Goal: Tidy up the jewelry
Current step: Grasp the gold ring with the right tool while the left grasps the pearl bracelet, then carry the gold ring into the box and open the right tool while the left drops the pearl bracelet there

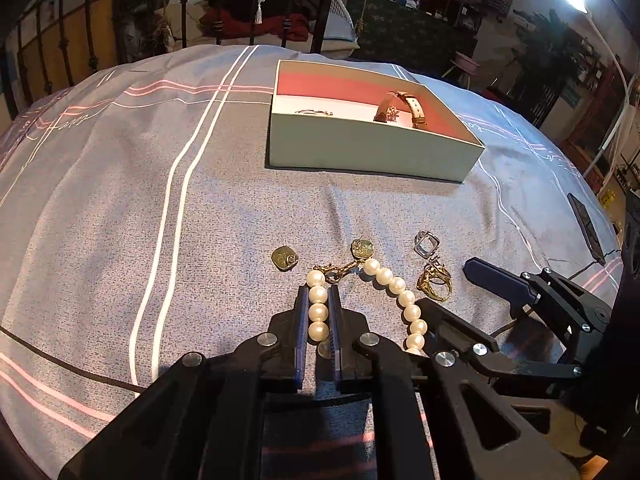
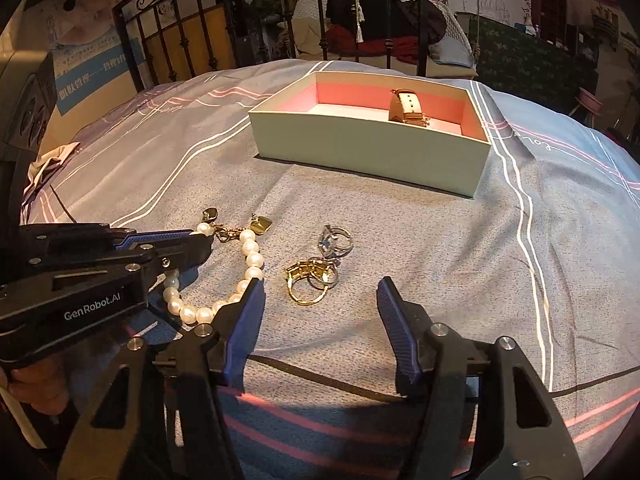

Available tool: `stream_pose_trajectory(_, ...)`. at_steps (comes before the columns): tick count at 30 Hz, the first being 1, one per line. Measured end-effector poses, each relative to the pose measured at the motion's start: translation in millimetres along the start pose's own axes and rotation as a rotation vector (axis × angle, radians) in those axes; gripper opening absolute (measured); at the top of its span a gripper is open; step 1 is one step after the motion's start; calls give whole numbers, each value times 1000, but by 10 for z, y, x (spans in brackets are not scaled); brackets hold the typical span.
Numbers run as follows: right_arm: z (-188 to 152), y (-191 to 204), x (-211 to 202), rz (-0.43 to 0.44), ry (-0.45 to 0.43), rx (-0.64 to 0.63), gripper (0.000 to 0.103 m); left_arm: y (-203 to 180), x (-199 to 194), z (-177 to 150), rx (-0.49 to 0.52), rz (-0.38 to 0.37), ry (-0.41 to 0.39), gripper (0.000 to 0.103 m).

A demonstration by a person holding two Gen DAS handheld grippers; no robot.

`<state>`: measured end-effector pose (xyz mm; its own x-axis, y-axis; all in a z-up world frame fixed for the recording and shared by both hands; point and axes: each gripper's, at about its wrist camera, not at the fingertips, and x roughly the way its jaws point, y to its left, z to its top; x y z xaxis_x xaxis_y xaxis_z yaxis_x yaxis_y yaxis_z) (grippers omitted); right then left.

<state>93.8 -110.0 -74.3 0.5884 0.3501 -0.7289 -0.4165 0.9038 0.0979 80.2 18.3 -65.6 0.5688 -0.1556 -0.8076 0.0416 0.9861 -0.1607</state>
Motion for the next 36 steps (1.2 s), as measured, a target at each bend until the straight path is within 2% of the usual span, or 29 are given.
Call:
stream_pose_trajectory(4,-5,92,46,-14,-4,-37,46,-1,-6,1,0,-6,2,9)
stream_pose_trajectory(8,-19,-52,3,2,-11,17,23,8,-19,-5,-4,-9,2,9)
stream_pose_trajectory(16,-44,-72,-58,31,-32,24,22,19,-30,-20,-5,-11,1,9)
stream_pose_trajectory(23,-58,-93,-181,145,-35,86,22,21,-44,-7,-8,-18,-2,9)
stream_pose_trajectory(36,136,-198,-392,100,-117,74,22,-193,-387,384,55,-68,-127,9)
